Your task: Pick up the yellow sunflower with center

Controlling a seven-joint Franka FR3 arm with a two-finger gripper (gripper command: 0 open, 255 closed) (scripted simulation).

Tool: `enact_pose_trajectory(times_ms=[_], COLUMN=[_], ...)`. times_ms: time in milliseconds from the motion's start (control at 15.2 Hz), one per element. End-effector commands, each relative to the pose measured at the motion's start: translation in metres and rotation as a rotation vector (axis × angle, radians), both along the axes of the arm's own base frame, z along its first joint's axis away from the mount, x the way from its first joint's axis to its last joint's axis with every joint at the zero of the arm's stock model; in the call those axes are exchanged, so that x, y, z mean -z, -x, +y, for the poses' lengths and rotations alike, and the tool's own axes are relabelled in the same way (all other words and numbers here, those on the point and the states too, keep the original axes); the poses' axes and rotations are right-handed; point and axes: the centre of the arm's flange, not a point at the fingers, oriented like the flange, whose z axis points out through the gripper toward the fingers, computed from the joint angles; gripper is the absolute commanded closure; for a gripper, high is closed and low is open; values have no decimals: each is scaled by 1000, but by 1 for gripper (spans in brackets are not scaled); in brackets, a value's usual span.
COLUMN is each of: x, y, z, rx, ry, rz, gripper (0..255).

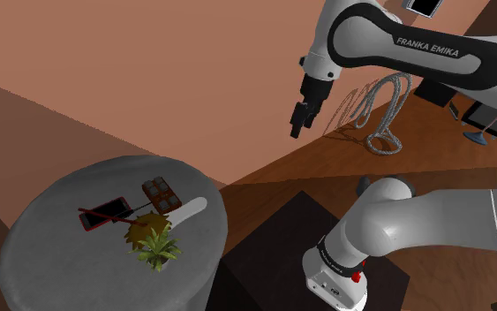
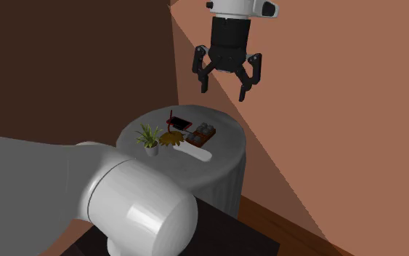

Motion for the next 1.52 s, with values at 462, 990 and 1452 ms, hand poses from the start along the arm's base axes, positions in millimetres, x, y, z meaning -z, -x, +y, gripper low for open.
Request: enact_pose_trajectory(times_ms=[462,990,1452], x=[54,114,166], y=[-49,-101,-142], z=[55,123,186], rx=[-71,-152,-223], ry=[-8,-18,-26], rz=[-10,-21,-31], gripper=[0,0,0])
